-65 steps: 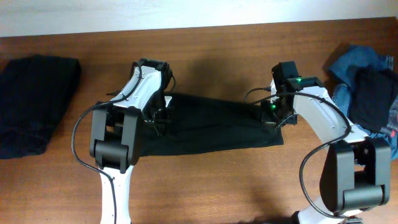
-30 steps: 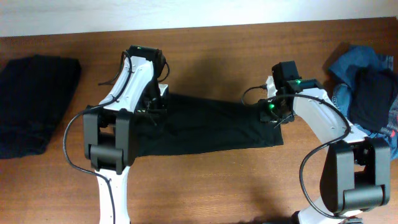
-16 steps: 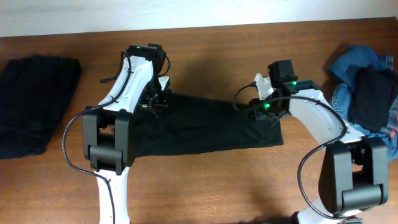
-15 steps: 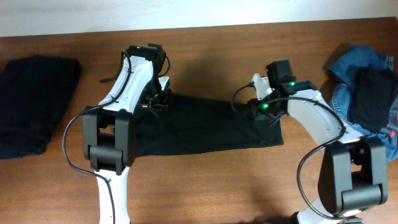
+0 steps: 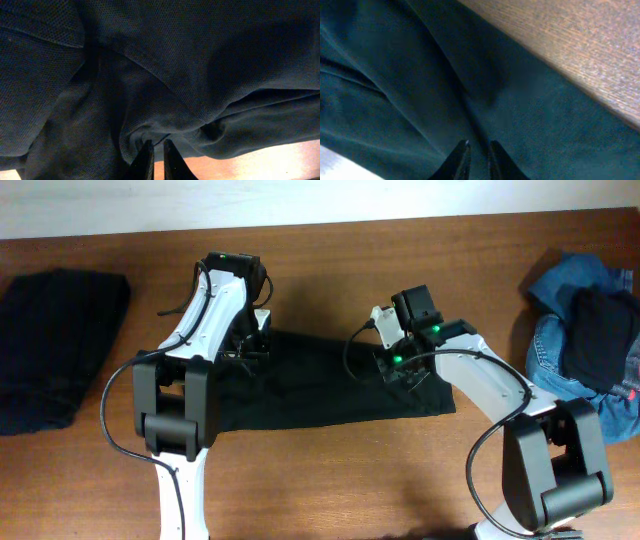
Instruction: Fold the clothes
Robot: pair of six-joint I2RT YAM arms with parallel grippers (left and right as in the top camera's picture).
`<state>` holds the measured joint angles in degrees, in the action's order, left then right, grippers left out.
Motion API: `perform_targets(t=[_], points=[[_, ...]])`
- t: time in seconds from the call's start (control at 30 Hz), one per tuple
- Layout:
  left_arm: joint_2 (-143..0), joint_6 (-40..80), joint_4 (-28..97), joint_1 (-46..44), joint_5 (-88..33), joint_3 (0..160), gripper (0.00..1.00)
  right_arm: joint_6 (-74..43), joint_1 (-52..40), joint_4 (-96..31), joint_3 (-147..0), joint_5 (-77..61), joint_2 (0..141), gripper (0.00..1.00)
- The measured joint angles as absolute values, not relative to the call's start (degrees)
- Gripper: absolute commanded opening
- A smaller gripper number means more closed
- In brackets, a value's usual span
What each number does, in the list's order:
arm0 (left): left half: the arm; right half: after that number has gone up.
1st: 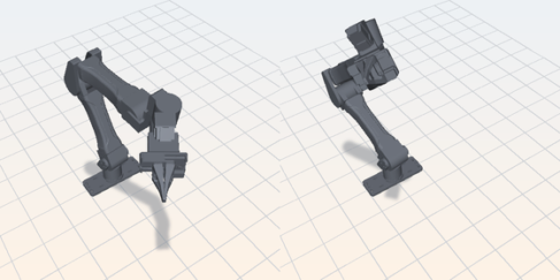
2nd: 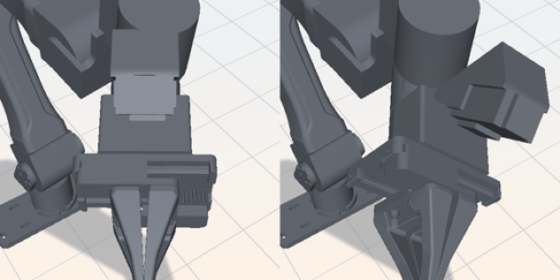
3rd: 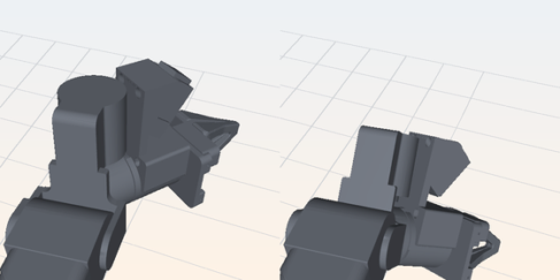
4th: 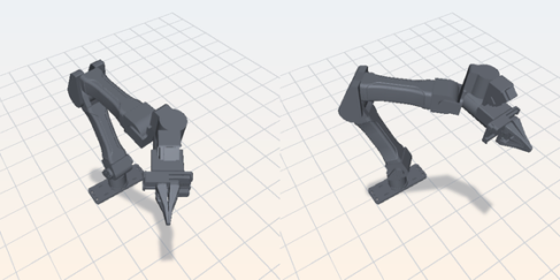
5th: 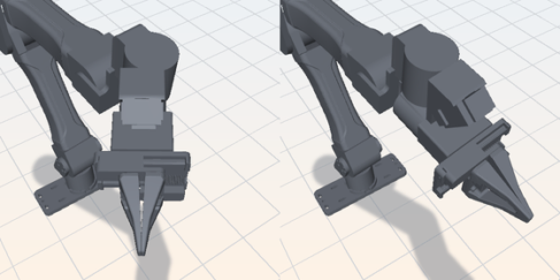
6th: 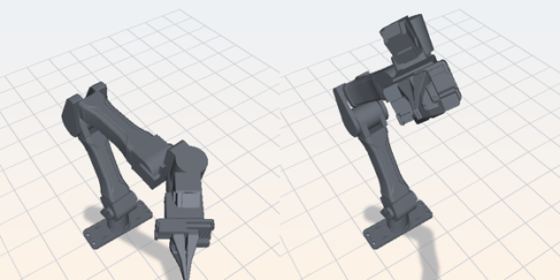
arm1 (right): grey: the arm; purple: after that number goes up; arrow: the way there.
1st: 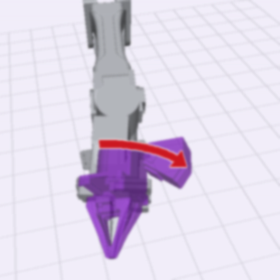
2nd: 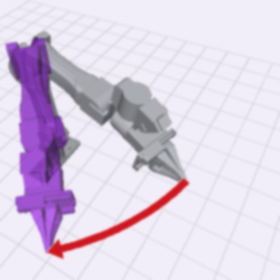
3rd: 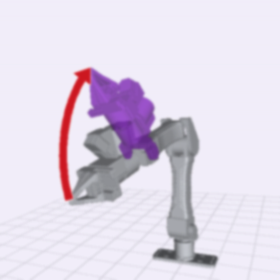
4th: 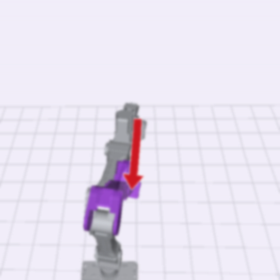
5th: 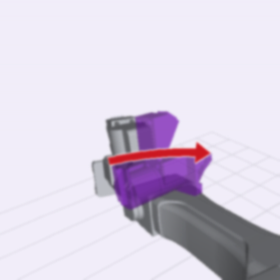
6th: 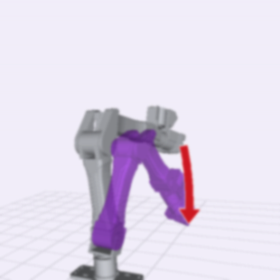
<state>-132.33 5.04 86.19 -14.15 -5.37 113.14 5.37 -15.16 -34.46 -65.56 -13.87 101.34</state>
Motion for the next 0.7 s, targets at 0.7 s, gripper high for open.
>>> perform_targets(t=[0.7], points=[[-132.3, 5.0, 87.8, -13.4, -4.1, 109.0, 0.08, 1.4, -15.2, -31.4, -57.0, -2.6, 101.4, 0.10]])
